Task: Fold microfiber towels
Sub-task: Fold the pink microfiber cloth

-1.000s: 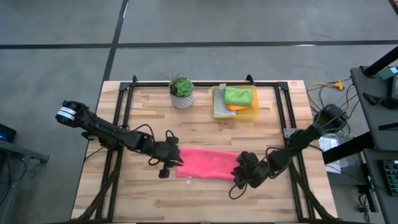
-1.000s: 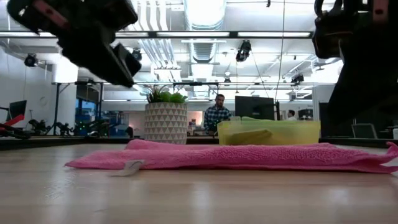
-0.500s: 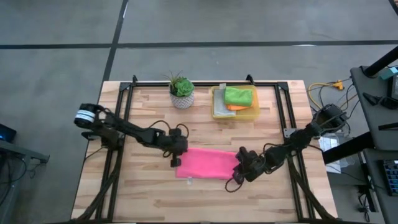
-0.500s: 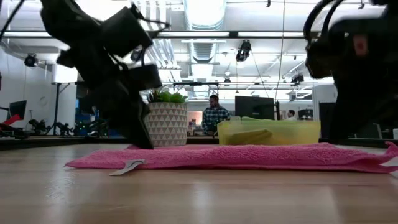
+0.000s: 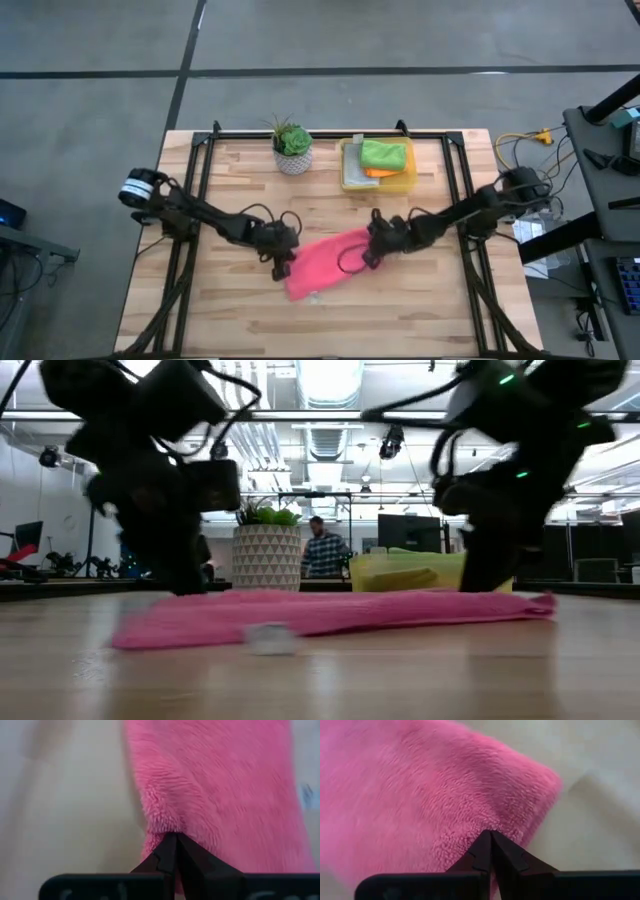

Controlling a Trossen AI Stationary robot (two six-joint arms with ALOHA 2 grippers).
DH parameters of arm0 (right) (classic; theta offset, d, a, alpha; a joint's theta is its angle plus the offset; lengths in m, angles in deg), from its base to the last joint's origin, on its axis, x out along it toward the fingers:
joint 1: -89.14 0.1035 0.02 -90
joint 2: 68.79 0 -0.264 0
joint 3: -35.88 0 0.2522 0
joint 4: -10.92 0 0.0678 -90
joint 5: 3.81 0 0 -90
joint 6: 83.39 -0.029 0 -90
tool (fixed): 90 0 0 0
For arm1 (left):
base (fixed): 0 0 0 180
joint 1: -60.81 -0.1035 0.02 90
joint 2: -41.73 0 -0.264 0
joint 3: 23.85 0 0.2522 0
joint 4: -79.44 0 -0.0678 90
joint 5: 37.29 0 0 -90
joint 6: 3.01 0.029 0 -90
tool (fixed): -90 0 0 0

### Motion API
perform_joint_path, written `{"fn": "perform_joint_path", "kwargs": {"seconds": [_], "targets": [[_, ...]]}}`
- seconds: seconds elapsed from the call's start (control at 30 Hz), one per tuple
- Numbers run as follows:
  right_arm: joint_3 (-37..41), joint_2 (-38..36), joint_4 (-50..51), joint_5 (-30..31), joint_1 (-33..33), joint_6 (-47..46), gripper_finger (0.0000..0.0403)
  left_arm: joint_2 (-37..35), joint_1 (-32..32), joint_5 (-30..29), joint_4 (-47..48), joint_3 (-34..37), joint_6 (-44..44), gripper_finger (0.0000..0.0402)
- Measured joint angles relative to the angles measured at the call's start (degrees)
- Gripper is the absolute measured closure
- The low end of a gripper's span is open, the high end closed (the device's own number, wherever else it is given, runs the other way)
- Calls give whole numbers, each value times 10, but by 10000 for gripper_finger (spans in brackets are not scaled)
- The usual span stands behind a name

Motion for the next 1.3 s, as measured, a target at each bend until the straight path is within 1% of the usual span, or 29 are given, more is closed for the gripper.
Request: {"fn": "perform_joint_path", "kwargs": {"seconds": [0.1,0.2,0.3,0.37,0.43,0.5,0.6,0.7,0.8,0.93,1.0,1.17,1.3], "targets": [[-12,6,3,0,-47,66,394,0,40,0,-1,0,-54,402],[-18,10,-12,-3,-85,132,394,2,76,2,-26,2,-111,402],[-25,7,-22,1,-111,191,394,-8,98,24,-62,4,-114,402],[-31,-7,-21,30,-114,226,394,-34,102,23,-70,-2,-111,402],[-36,-32,-28,63,-100,251,394,-69,100,14,-74,-3,-92,402],[-37,-61,-43,73,-77,277,394,-105,98,4,-71,-3,-29,401],[-36,-87,-85,53,-34,317,394,-154,99,1,-41,-3,125,401],[-36,-90,-135,6,16,311,394,-176,99,0,29,-3,256,402],[-37,-66,-190,-8,64,280,394,-175,97,0,73,-2,370,402],[-69,-6,-228,-19,111,226,380,-142,95,14,94,-2,521,401],[-101,33,-237,-34,130,232,363,-122,94,12,92,-2,588,392],[-215,141,-231,-42,159,270,304,-66,90,-10,77,-2,726,342],[-314,221,-172,-34,164,332,246,-32,88,-32,62,-3,800,298]]}}
